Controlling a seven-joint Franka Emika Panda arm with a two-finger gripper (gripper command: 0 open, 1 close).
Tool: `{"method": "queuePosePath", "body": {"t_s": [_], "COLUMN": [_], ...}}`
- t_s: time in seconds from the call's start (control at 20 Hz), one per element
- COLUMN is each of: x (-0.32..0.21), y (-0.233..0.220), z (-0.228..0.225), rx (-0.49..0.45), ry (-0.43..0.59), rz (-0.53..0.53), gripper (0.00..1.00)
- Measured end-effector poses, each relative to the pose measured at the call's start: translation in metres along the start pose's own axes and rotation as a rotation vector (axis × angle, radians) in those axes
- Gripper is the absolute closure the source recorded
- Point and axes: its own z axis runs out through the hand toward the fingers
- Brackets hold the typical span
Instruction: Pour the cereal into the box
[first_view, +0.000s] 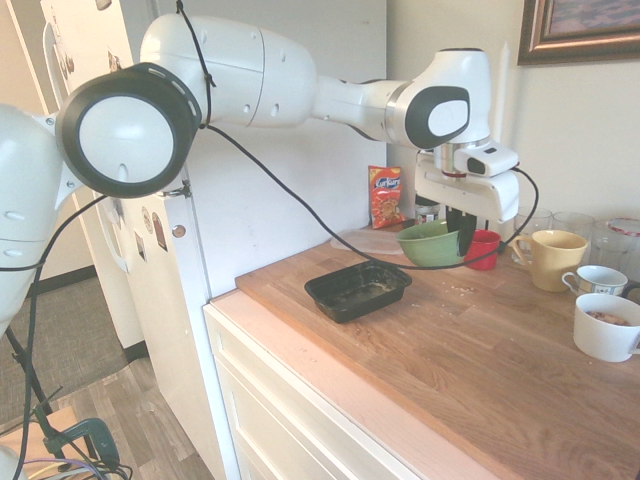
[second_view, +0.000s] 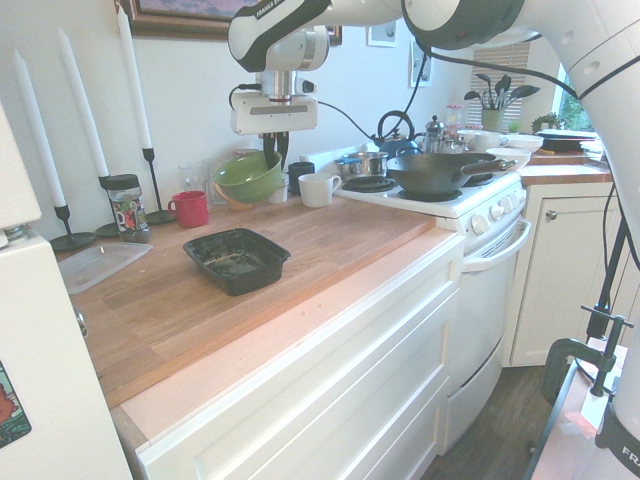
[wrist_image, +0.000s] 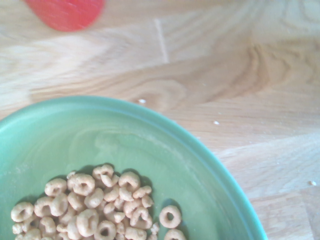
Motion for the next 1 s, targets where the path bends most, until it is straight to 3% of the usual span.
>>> {"method": "queuePosePath", "body": {"t_s": [0.55, 1.0], "x": [-0.075, -0.116], "y": [-0.025, -0.050], "z": [-0.018, -0.005], "rx": [-0.162, -0.305], "ry": [0.204, 0.469], "rz": [-0.171, -0.311], "gripper": [1.00, 1.00]}}
